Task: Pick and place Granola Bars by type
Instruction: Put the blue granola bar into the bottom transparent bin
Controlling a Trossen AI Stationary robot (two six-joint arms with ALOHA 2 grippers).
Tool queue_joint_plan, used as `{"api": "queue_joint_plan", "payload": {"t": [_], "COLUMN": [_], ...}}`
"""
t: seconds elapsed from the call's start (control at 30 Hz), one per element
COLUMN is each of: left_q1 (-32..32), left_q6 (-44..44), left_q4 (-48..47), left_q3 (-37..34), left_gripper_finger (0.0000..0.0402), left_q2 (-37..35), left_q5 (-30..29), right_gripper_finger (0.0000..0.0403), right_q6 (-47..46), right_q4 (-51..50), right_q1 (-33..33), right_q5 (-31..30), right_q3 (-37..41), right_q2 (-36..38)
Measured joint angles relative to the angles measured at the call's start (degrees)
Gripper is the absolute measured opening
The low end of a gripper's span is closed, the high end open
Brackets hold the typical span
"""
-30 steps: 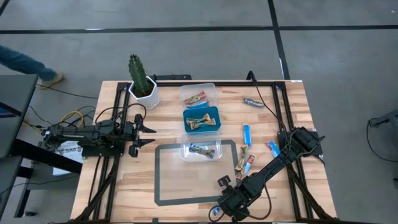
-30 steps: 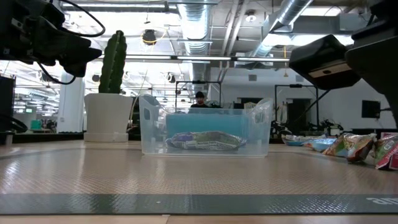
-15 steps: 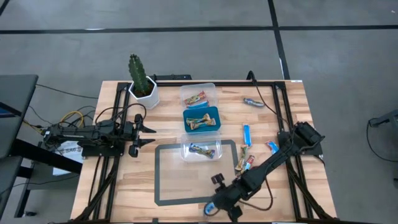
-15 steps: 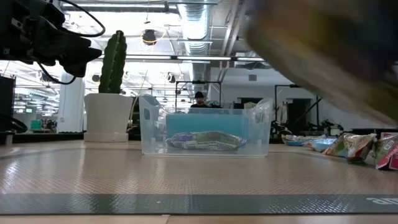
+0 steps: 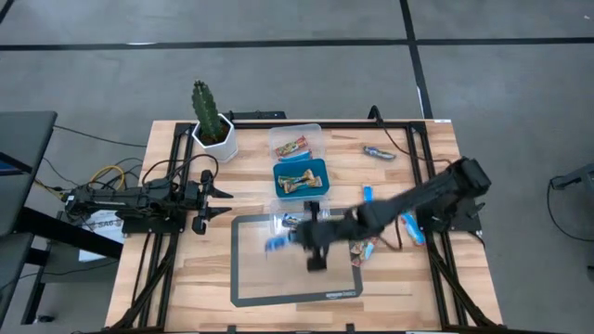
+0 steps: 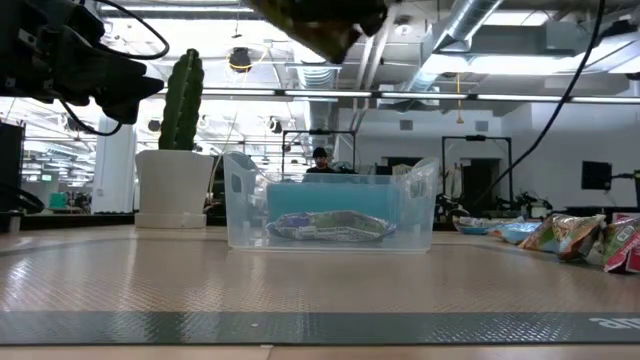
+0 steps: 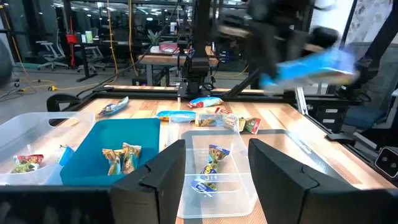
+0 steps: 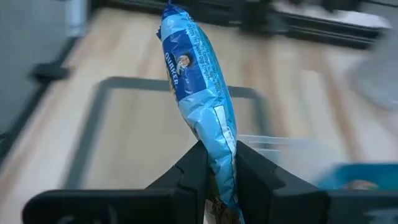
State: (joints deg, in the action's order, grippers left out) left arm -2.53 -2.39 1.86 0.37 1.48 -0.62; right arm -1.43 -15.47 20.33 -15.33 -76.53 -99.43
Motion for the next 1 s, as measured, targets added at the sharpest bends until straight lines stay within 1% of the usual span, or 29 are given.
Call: {"api": "queue_joint_plan", "payload": {"t": [0.23, 0.37, 0.43, 0.53, 0.6, 0.67, 0.73, 0.8, 0.87, 1.0], "left_q1": [-0.01, -0.01, 0.0, -0.01, 0.0, -0.01, 0.0, -0.01, 0.0, -0.01], "left_q6": [0.04, -0.34, 0.09, 0.16, -0.35, -0.26, 0.02, -0.18, -0.35, 0.21], "left_q4": [0.0, -0.01, -0.01, -0.01, -0.01, -0.01, -0.01, -0.01, 0.01, -0.01], "left_q3": [-0.01, 0.0, 0.01, 0.0, -0.01, 0.0, 0.0, 0.0, 0.01, -0.01], "left_gripper_finger": [0.0168, 0.0168, 0.0168, 0.0168, 0.0168, 0.0168, 0.0168, 0.0168, 0.0168, 0.0168], "left_q2": [0.0, 0.01, 0.0, 0.01, 0.0, 0.01, 0.02, 0.01, 0.02, 0.02], "left_q5": [0.0, 0.0, 0.0, 0.0, 0.0, 0.0, 0.0, 0.01, 0.0, 0.0], "right_gripper_finger": [0.006, 0.006, 0.006, 0.006, 0.006, 0.006, 0.006, 0.006, 0.006, 0.006], "right_q6": [0.38, 0.39, 0.4, 0.42, 1.27, 2.38, 2.37, 2.04, 1.9, 1.45], "right_q4": [-9.7, -15.49, -16.59, -18.14, -17.23, -16.41, -17.8, -15.94, -16.51, -15.89], "right_q1": [-10.66, -15.27, -16.77, -17.95, -18.16, -18.14, -18.12, -18.12, -18.12, -16.96], "right_q5": [0.02, 0.06, 0.06, 0.28, 0.25, 0.26, 0.48, 0.45, 0.44, 0.45], "right_q3": [0.0, 0.01, -0.01, 0.13, -0.01, -0.18, 0.2, -0.1, -0.03, 0.08], "right_q2": [3.79, 3.83, 3.3, 2.48, 2.47, 1.38, 0.98, 0.84, 0.69, -1.53]}}
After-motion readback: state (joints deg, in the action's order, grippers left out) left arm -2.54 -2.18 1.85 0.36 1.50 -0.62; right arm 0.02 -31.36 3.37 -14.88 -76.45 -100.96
